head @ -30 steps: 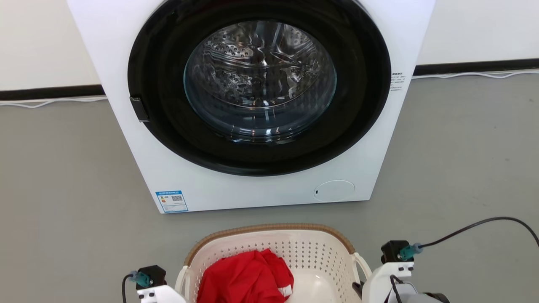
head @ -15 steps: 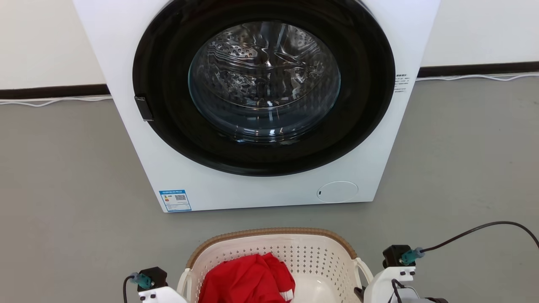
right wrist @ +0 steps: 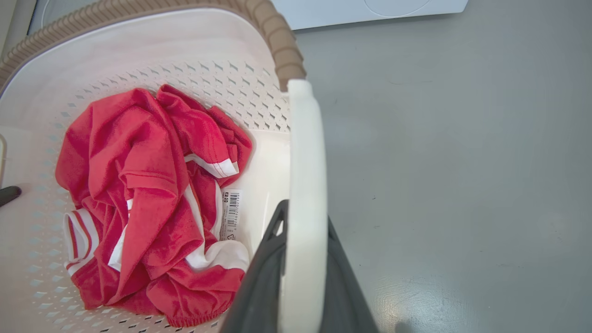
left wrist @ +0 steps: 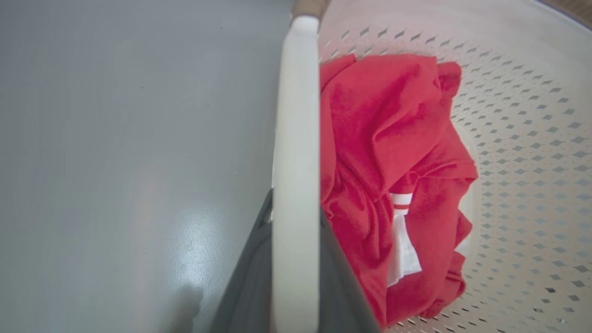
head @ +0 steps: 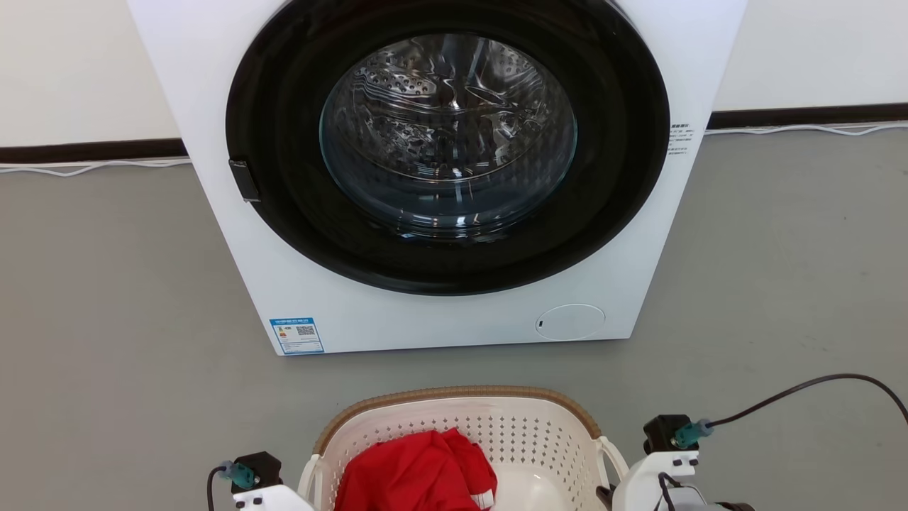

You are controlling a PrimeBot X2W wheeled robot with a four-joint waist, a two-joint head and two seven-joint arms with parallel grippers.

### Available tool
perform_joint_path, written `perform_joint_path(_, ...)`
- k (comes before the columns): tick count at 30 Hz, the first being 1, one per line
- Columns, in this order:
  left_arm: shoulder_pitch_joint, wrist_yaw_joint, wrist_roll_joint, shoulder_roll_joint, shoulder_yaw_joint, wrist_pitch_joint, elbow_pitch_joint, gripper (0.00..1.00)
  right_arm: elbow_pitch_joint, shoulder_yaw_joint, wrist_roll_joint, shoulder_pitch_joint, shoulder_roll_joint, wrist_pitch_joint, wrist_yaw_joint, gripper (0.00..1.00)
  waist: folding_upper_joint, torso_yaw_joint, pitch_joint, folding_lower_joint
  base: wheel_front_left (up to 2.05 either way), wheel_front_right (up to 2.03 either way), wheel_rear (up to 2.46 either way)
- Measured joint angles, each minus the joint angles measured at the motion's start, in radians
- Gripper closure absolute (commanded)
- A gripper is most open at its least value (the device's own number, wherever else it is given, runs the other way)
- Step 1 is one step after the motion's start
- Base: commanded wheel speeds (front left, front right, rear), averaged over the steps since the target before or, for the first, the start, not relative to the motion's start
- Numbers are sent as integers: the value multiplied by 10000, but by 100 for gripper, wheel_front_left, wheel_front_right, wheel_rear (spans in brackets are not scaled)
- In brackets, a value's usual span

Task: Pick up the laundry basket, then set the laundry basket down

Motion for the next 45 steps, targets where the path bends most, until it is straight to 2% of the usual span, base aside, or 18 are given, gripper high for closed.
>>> perform_joint_path(32, -31, 0, -339, 12, -412, -217, 67, 100, 25, 537, 445, -206, -27, -104, 2, 100, 0, -134, 318, 0, 0, 0, 0)
perform_joint_path(45, -466, 0, -401, 44, -518, -623, 100, 100, -31, 656, 529, -711, -102, -474, 2, 100, 0, -208, 969, 1, 0, 0, 0)
